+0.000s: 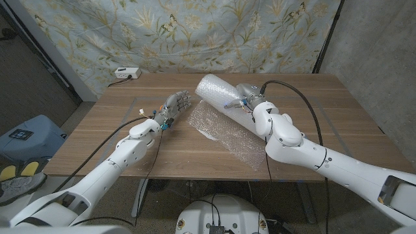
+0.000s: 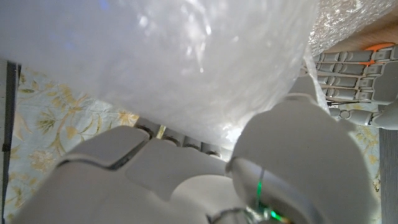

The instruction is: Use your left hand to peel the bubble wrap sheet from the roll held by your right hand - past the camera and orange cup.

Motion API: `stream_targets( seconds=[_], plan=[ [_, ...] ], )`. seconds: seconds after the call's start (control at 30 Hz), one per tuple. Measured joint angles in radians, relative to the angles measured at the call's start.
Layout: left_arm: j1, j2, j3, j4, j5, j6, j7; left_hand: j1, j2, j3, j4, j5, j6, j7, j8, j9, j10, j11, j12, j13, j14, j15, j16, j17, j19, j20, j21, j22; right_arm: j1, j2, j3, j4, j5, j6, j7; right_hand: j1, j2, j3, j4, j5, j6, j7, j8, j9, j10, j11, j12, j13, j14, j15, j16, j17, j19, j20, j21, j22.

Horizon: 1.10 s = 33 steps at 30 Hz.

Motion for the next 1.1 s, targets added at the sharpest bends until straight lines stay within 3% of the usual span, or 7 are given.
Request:
stream_targets(
  seconds=[0.03,0.33,0.6,1.1],
  plan=[
    [-0.002,-0.001,0.001,0.002,0.001,0.007,-0.004,0.0,0.0,0.0,0.0,0.0,0.0,0.0,0.0,0.0,0.0,0.0,0.0,0.0,0.0,0.0,0.0,0.0,0.0,0.0,0.0,0.0,-0.047,0.003,0.022,-0.007,-0.003,0.004,-0.015,0.001,-0.001,0.0,0.0,-0.004,0.002,-0.002,0.0,0.0,0.0,0.0,0.0,0.0,0.005,-0.002,0.001,0.001,0.002,-0.002,0.0,0.0],
    [-0.022,-0.014,0.009,0.026,0.001,0.018,-0.018,0.0,0.0,0.0,0.0,0.0,0.005,-0.005,0.0,0.0,0.0,0.0,0.0,0.0,0.004,0.004,0.0,0.0,0.004,0.004,0.0,0.0,-0.119,0.018,0.065,-0.014,-0.02,0.036,-0.1,0.002,-0.002,0.0,0.0,-0.004,0.016,-0.005,0.0,0.004,0.005,-0.005,0.004,0.0,0.013,-0.002,0.008,0.01,0.005,-0.005,0.0,0.004],
    [-0.04,-0.034,0.014,0.047,-0.008,0.021,-0.034,0.004,-0.004,0.004,-0.004,0.0,0.006,-0.006,0.0,0.0,0.004,0.004,0.0,0.0,0.007,0.0,0.0,0.0,0.007,0.0,0.0,0.0,-0.15,0.034,0.094,-0.015,-0.022,0.059,-0.141,0.01,-0.01,0.0,0.0,-0.011,0.018,-0.007,0.0,0.006,0.011,0.0,0.015,0.0,0.014,-0.004,0.008,0.018,0.009,-0.009,0.0,0.005],
    [-0.07,-0.086,0.024,0.057,-0.046,0.026,-0.079,0.025,-0.025,0.004,-0.046,0.01,0.023,-0.013,0.0,0.0,0.014,0.0,0.0,0.0,0.022,-0.007,0.0,0.0,0.013,-0.005,0.0,0.0,-0.172,0.078,0.147,0.006,0.001,0.097,-0.206,0.011,-0.011,0.0,0.0,-0.019,0.021,-0.003,0.0,0.006,0.012,-0.002,0.02,0.0,0.015,-0.005,0.014,0.037,0.016,-0.002,0.0,0.005]
  ],
)
